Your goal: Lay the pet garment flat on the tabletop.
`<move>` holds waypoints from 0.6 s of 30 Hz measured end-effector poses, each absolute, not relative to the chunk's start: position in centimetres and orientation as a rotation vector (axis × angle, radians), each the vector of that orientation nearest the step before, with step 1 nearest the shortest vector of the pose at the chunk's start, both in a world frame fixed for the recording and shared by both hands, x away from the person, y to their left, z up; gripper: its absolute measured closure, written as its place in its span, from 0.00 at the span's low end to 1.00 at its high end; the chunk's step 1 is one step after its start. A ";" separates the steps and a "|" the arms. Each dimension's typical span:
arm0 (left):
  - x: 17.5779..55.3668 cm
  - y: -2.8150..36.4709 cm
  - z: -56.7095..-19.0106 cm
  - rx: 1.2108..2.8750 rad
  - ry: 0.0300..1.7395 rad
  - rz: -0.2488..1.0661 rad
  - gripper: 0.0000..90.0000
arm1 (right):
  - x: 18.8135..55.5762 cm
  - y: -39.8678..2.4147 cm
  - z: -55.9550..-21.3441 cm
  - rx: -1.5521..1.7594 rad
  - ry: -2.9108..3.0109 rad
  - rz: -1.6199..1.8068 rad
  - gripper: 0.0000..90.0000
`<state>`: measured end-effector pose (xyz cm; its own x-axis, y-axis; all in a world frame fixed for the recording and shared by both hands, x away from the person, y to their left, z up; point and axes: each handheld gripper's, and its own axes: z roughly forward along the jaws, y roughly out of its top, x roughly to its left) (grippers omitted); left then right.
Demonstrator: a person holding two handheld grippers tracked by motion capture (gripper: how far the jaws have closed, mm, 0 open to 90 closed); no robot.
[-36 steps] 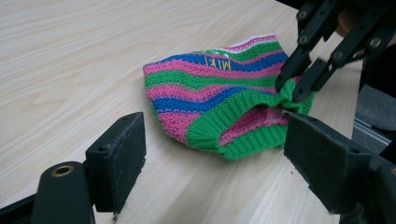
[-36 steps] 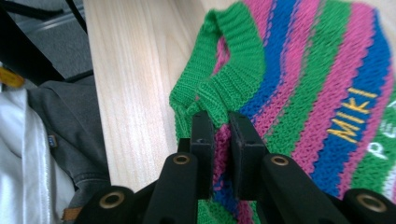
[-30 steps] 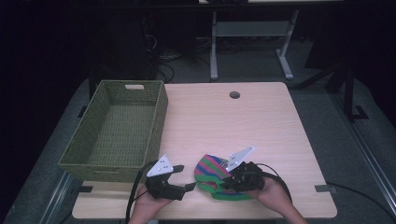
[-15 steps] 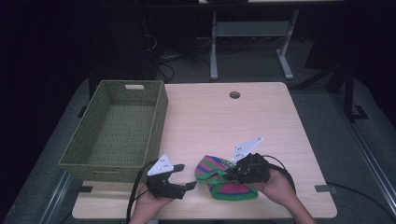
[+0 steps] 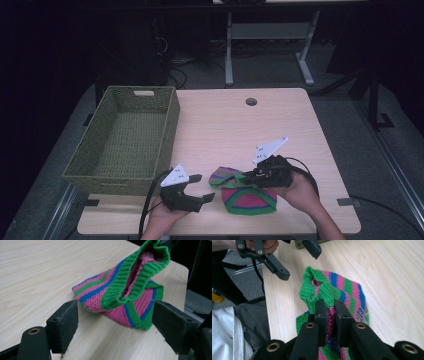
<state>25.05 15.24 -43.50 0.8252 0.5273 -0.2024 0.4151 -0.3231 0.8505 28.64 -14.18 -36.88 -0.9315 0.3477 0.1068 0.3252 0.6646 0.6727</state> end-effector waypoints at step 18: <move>25.8 14.7 -43.3 1.958 0.701 0.119 0.25 | 29.8 -15.1 -34.3 0.606 2.794 1.232 0.91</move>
<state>25.75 14.75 -43.28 0.8266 0.5210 -0.2129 0.4212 -0.3217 0.8480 29.81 -15.14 -34.28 -0.9238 0.3608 0.1281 0.3379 0.6111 0.7158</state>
